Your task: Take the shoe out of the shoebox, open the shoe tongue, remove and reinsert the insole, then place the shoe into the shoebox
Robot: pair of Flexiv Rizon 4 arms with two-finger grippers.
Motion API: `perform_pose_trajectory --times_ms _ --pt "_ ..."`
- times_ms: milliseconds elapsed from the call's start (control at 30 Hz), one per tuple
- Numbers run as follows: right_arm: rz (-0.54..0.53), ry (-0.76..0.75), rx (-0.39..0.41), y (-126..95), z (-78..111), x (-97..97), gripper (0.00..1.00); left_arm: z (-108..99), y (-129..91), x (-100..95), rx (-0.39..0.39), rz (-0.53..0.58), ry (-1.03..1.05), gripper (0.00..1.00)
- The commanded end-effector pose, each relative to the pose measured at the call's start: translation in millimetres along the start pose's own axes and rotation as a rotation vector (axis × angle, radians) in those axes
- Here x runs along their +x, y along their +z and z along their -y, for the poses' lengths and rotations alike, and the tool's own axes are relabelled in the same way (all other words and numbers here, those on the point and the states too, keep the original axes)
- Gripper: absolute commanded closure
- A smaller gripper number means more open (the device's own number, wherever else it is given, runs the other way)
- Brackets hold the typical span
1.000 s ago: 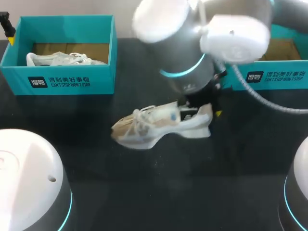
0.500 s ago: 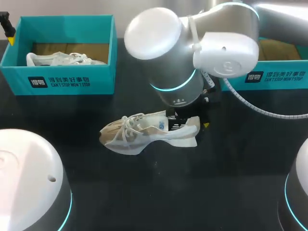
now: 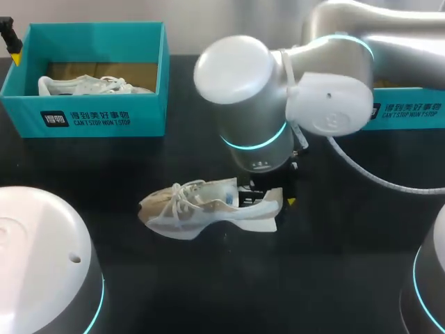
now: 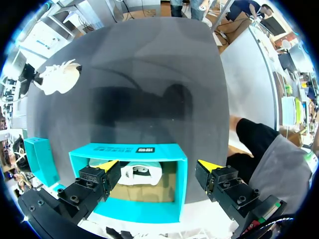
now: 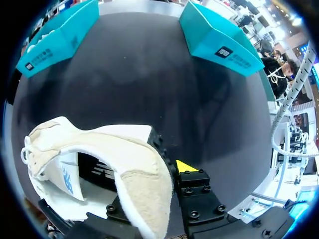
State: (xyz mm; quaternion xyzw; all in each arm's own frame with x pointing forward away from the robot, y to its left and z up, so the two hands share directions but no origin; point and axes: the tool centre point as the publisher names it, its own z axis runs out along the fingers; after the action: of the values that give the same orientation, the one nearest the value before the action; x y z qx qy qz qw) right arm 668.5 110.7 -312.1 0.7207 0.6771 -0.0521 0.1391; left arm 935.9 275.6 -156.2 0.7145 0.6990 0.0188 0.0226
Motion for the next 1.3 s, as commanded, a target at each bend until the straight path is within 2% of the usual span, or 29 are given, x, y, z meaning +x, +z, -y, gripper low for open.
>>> perform_pose_trajectory --times_ms 33,333,733,1300 --pt "-0.041 0.008 0.022 20 -0.4 -4.2 1.0 1 -1 0.0 -0.002 -0.002 0.001 0.0" --pt "-0.087 0.015 0.045 47 -1.6 -6.6 1.0 1 -1 0.0 -0.002 -0.002 0.001 0.0" --pt "-0.098 -0.022 0.078 69 4.1 -1.0 1.0 1 -1 0.0 -0.002 -0.002 0.001 0.0" --pt "-0.089 -0.041 0.109 81 1.7 4.2 1.0 1 -1 0.0 -0.002 -0.002 0.001 0.0"
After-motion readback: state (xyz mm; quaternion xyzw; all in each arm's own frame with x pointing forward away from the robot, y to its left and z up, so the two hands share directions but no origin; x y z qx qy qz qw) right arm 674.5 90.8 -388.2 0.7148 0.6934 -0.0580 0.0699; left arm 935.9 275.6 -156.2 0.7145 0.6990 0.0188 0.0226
